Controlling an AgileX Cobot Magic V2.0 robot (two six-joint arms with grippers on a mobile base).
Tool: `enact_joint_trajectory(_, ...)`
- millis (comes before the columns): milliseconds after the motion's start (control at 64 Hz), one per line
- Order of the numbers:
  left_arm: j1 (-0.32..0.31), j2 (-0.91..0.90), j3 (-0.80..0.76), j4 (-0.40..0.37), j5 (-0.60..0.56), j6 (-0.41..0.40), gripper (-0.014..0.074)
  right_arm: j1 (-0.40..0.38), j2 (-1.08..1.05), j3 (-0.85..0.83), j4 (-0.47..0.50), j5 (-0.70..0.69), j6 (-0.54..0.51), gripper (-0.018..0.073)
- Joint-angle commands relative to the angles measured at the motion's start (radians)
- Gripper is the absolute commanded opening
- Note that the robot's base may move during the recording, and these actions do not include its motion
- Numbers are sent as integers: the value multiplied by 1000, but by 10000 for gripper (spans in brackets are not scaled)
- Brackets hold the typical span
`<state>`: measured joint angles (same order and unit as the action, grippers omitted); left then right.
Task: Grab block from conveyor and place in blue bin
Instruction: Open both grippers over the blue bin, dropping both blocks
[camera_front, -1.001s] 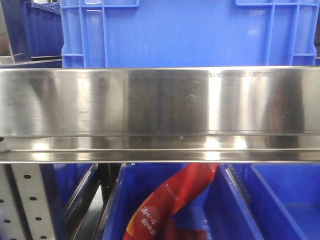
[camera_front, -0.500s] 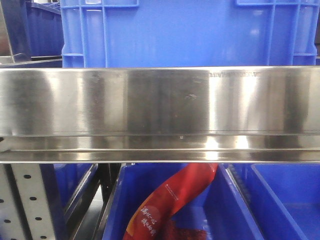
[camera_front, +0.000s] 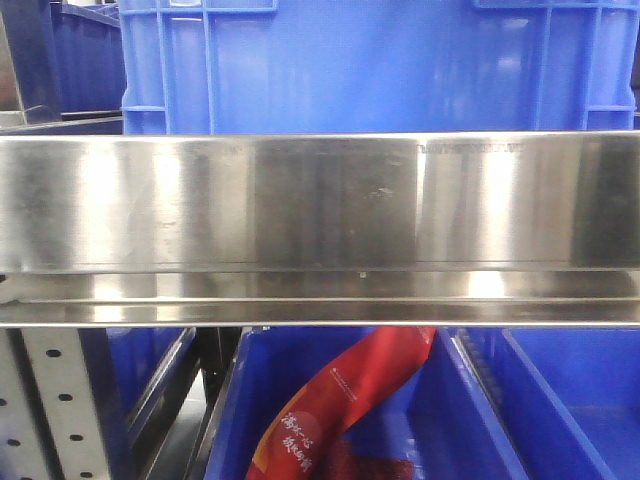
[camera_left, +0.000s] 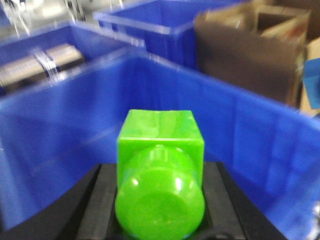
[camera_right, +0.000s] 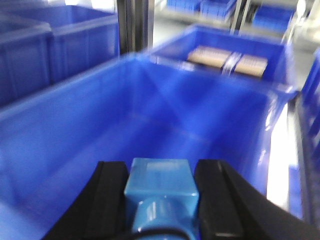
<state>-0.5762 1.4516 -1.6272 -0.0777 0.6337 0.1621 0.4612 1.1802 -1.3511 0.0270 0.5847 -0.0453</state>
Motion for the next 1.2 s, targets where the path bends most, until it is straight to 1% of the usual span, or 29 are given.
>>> enact_joint_trajectory(0,-5,51,-13,-7,-24,2,-111,1,50,-12,-1,-40,-10,-162)
enact_joint_trajectory(109,-5,99,-13,-7,-22,2,-108,1,96,-12,-1,-54,-10,-162)
enact_joint_trajectory(172,-5,114,-13,-7,-26,2,-77,1,113,-12,-1,-62,-10,-162)
enact_joint_trajectory(219,-5,120,-13,-7,-32,2,-38,1,121,-12,-1,-62,-10,-162)
enact_joint_trajectory(281,-5,127,-13,-7,-36,2,49,1,128,-12,-1,-62,-10,-153)
enact_joint_trajectory(328,-5,129,-13,-7,-44,2,126,1,129,-12,-1,-62,-10,-120)
enact_joint_trajectory(344,-5,129,-13,-7,-44,2,167,1,129,-12,-1,-63,-10,-95)
enact_joint_trajectory(422,-5,131,-13,-7,-50,2,307,1,129,-12,-1,-63,-10,33)
enact_joint_trajectory(438,-5,131,-13,-7,-50,2,333,1,129,-12,-1,-63,-10,85)
enact_joint_trajectory(469,-5,131,-13,-7,-50,2,397,1,129,-12,-1,-63,-10,161)
enact_joint_trajectory(485,-5,131,-13,-7,-50,2,431,1,129,-12,-1,-63,-10,221)
enact_joint_trajectory(532,-5,131,-13,-7,-50,2,497,1,129,-12,-1,-63,-10,361)
enact_joint_trajectory(563,-5,131,-13,-7,-50,2,524,1,129,-12,-1,-63,-10,447)
enact_joint_trajectory(578,-5,131,-13,-7,-50,2,536,1,129,-12,-1,-63,-10,477)
enact_joint_trajectory(625,-5,131,-13,-7,-50,2,559,1,127,-12,-1,-63,-10,546)
enact_joint_trajectory(657,-5,128,-13,-9,-50,2,565,1,125,-12,-1,-60,-10,575)
enact_joint_trajectory(735,-5,117,-13,-9,-40,2,554,1,109,-12,-1,-51,-10,549)
enact_joint_trajectory(782,-5,104,-13,-9,-24,2,540,1,95,-12,-1,-46,-10,513)
enact_joint_trajectory(844,-5,83,-13,-9,-8,2,509,1,69,-12,-1,-33,-10,421)
enact_joint_trajectory(875,-5,68,-13,-9,5,2,477,1,52,-12,-1,-26,-10,349)
enact_joint_trajectory(891,-5,61,-13,-9,10,2,461,1,40,-12,-1,-19,-10,299)
enact_joint_trajectory(954,-4,28,-13,-9,42,2,365,1,5,-9,-1,3,-10,154)
enact_joint_trajectory(1001,-4,-2,-13,-9,77,2,267,1,-31,2,-1,12,-10,9)
enact_joint_trajectory(1016,-4,-11,-13,-9,86,2,223,1,-47,7,-1,12,-10,-24)
enact_joint_trajectory(1047,-4,-34,-11,-9,103,2,163,1,-78,22,-1,12,-10,-104)
enact_joint_trajectory(1079,-4,-58,-4,-9,120,2,88,1,-104,38,-1,10,-10,-161)
enact_joint_trajectory(1188,-4,-145,46,-9,137,2,-111,1,-219,130,-1,-29,-10,-160)
